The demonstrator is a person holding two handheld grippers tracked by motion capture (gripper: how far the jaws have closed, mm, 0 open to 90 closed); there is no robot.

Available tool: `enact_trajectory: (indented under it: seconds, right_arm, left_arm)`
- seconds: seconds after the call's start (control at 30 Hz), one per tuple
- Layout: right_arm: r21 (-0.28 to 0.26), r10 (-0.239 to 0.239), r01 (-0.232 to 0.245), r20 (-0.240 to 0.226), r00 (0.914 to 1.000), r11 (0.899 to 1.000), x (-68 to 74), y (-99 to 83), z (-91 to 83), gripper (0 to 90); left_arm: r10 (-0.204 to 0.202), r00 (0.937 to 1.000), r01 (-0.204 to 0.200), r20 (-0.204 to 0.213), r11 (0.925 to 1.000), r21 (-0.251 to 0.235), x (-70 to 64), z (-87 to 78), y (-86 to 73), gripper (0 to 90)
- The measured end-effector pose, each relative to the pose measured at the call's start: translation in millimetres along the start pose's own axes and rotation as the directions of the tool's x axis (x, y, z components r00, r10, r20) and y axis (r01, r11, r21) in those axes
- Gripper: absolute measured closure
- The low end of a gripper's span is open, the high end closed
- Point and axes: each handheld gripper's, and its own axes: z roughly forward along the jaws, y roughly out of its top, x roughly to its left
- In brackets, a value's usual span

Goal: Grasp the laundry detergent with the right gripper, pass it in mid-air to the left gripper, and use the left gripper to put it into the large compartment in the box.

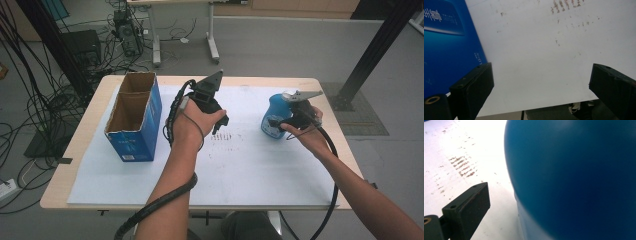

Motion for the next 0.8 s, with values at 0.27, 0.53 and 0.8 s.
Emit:
enact_trajectory:
  seconds: [0.27, 0.53, 0.8]
  right_arm:
    - [0.000, -0.005, 0.005, -0.001, 1.0000, 1.000, 0.5, 0.1, 1.0, 2.4]
    - [-0.007, -0.009, 0.009, 0.002, 1.0000, 1.000, -1.0, -0.4, -0.1, 4.1]
    - [-0.006, -0.026, 0.026, 0.008, 0.9996, 1.000, -1.9, -1.3, 0.1, 10.5]
  left_arm:
    - [0.000, 1.0000, 0.000, -0.002, 1.0000, -0.005, 0.4, -0.5, -0.1, 6.2]
    - [0.000, 1.0000, 0.000, -0.002, 1.0000, -0.002, 1.0, -0.7, -0.6, 6.2]
    - [0.001, 1.0000, -0.001, 0.000, 1.0000, -0.002, 1.2, 0.2, -1.2, 6.2]
